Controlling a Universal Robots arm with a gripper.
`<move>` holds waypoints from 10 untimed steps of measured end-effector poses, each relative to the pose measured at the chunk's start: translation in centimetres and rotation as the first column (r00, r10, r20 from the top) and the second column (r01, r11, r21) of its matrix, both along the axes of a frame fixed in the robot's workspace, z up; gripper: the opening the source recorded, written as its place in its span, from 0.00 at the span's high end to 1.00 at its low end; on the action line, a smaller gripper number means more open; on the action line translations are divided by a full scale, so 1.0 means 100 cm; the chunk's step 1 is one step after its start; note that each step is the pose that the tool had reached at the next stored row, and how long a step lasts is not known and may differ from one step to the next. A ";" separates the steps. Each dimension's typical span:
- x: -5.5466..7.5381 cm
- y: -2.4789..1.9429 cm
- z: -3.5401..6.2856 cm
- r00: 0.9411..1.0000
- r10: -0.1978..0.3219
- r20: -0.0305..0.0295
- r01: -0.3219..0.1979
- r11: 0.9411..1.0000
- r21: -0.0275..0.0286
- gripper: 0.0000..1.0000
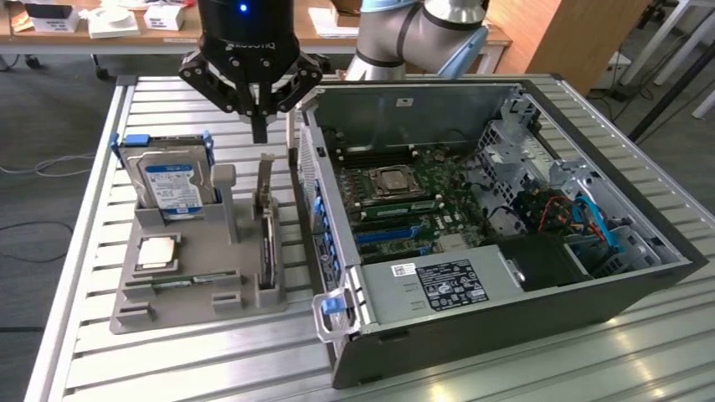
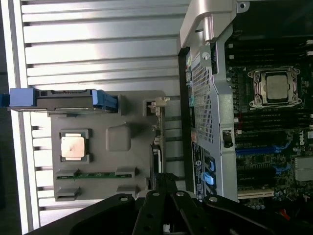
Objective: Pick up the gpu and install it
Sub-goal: 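Reach for the gpu, then pick up the gpu and move the gpu toward the slot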
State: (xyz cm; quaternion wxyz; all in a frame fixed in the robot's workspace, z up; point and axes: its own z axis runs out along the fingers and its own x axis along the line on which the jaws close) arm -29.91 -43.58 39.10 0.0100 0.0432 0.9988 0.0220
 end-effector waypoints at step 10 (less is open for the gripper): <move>0.000 -0.0007 -0.0003 1.000 0.000 0.000 0.000 1.000 0.000 0.89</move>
